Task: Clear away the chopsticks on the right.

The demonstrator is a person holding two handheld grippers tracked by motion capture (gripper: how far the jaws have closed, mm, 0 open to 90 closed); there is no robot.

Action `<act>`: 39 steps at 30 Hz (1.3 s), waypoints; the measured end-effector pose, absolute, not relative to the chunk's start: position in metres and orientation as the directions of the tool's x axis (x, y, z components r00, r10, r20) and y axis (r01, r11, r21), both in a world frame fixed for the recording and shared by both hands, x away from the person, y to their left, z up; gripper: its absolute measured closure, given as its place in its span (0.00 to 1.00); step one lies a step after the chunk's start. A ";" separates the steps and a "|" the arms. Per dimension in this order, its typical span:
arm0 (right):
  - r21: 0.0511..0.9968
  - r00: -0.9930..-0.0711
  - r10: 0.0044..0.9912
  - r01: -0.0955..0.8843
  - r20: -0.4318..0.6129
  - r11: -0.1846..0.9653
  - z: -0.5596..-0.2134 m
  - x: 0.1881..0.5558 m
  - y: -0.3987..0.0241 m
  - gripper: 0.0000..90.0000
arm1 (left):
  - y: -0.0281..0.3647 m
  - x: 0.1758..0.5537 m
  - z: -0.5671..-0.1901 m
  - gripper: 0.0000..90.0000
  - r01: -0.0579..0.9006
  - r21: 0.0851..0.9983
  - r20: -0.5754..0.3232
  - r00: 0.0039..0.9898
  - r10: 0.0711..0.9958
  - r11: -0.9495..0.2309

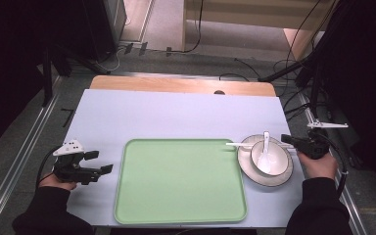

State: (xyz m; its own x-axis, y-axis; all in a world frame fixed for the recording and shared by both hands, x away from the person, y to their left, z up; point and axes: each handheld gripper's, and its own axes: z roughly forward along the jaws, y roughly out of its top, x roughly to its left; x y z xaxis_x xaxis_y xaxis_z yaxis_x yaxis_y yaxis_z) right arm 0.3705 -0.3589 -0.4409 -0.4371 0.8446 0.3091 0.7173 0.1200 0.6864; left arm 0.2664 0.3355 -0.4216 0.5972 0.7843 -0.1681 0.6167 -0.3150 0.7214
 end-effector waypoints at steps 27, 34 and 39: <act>0.630 -0.468 0.830 0.751 0.302 0.195 -0.455 0.375 -0.358 1.00 | 0.340 0.265 -0.422 0.21 0.617 0.722 -0.165 0.594 0.787 -0.314; 0.628 -0.476 0.827 0.751 0.298 0.206 -0.454 0.369 -0.360 1.00 | 0.338 0.267 -0.422 0.21 0.614 0.723 -0.164 0.597 0.785 -0.316; 0.630 -0.485 0.825 0.746 0.290 0.217 -0.454 0.364 -0.361 1.00 | 0.336 0.269 -0.422 0.21 0.613 0.724 -0.166 0.600 0.783 -0.316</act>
